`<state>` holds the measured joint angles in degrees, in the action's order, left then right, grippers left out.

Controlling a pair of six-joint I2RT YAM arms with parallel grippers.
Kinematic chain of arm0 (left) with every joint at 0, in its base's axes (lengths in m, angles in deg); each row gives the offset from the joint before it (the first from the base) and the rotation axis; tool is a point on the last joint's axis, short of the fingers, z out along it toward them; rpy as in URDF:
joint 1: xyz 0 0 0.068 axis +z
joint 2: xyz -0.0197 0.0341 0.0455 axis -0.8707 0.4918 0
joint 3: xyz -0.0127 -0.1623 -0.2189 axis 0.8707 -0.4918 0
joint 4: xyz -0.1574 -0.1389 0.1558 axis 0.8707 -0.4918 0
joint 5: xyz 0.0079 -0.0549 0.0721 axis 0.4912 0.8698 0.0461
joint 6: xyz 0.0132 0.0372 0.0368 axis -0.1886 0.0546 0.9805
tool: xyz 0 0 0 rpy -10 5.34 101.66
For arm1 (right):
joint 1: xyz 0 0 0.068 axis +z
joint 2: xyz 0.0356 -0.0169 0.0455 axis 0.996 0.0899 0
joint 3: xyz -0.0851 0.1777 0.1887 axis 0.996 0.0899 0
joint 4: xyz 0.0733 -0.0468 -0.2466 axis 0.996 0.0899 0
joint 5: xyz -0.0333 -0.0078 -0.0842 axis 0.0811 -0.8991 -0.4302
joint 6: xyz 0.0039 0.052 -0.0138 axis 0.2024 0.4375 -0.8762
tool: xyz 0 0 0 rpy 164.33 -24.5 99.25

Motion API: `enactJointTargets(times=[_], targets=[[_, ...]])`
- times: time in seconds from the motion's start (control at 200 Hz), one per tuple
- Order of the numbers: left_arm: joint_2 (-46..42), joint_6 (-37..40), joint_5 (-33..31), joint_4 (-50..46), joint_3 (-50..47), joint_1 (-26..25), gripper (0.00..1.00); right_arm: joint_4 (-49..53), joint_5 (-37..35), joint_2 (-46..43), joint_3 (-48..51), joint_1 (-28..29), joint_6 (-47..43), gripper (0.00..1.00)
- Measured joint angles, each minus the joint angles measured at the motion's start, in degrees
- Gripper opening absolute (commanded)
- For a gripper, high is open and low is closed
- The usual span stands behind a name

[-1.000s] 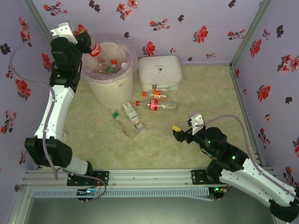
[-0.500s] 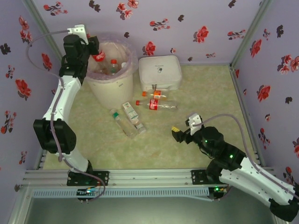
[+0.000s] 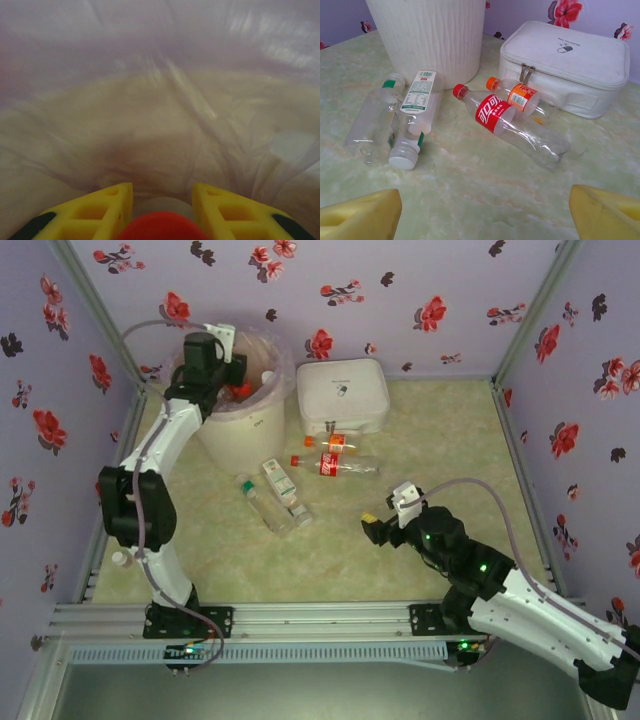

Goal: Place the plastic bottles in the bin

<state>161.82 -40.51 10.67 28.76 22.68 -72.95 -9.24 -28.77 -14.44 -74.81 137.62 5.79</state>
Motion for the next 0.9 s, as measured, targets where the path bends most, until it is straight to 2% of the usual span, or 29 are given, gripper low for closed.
enactJointTargets(times=[0.285, 0.405, 0.58, 0.795, 0.9], targets=[[0.2, -0.1, 0.4, 1.6, -1.1, -0.3, 0.0, 0.0, 0.0, 0.3, 0.0, 0.0, 0.0, 0.87], [0.2, -0.7, 0.4, 1.7, -1.1, -0.3, 0.35, 0.0, 0.0, 0.7, 0.0, 0.0, 0.0, 0.88], [-1.0, -0.9, 1.1, -0.9, -1.0, -0.3, 0.69, 0.0, 0.0, 0.9, 0.0, 0.0, -0.4, 0.88], [-4.7, -0.8, 1.5, -9.9, 3.0, 0.0, 0.97, -1.0, 0.0, 3.2, 0.0, 0.0, -0.5, 0.88], [-8.3, -0.9, 1.5, -12.5, 5.8, 0.4, 1.0, -1.2, 0.0, 4.0, 0.0, 0.0, -0.5, 0.88]])
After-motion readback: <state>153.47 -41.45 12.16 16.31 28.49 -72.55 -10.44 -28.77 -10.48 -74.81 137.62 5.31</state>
